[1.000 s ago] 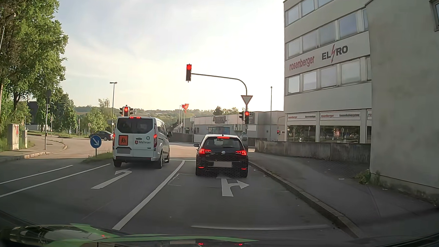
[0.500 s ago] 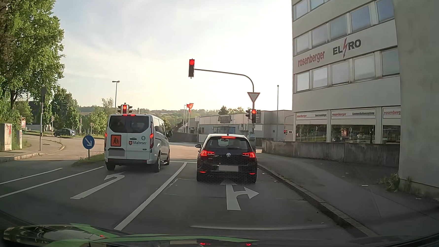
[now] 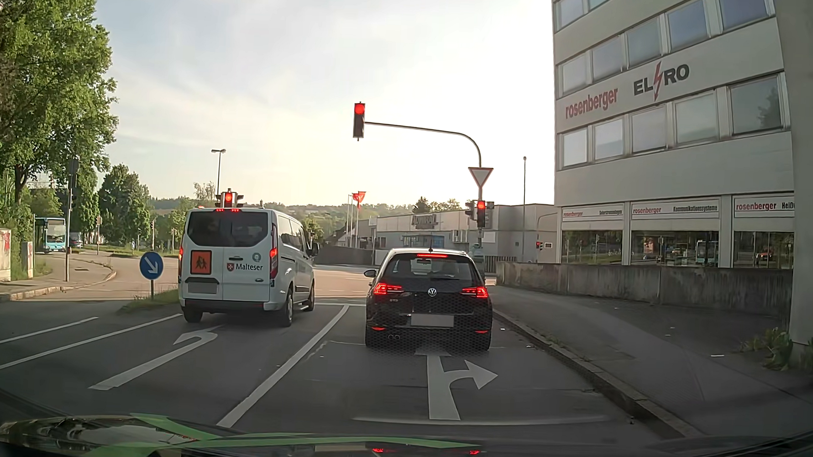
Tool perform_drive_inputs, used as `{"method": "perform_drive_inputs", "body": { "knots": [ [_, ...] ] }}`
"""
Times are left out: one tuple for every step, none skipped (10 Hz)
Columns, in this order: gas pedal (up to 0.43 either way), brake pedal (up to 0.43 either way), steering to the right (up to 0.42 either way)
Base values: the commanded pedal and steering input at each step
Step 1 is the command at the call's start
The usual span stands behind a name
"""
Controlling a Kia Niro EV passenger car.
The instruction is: Follow the waypoints while adhering to traffic rules and regulations
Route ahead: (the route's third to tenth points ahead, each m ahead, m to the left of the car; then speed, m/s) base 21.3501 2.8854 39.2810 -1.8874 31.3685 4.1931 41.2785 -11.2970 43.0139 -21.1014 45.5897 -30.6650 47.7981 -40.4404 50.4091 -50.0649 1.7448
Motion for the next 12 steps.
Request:
{"method": "perform_drive_inputs", "body": {
  "knots": [
    [0.000, 0.207, -0.056],
    [0.000, 0.213, -0.055],
    [0.000, 0.220, -0.054],
    [0.000, 0.220, -0.052],
    [0.000, 0.220, -0.050],
    [0.000, 0.226, -0.049],
    [0.000, 0.226, -0.049],
    [0.000, 0.232, -0.049],
    [0.000, 0.232, -0.049],
    [0.000, 0.238, -0.048],
    [0.000, 0.238, -0.046],
    [0.000, 0.238, -0.044]
  ]
}}
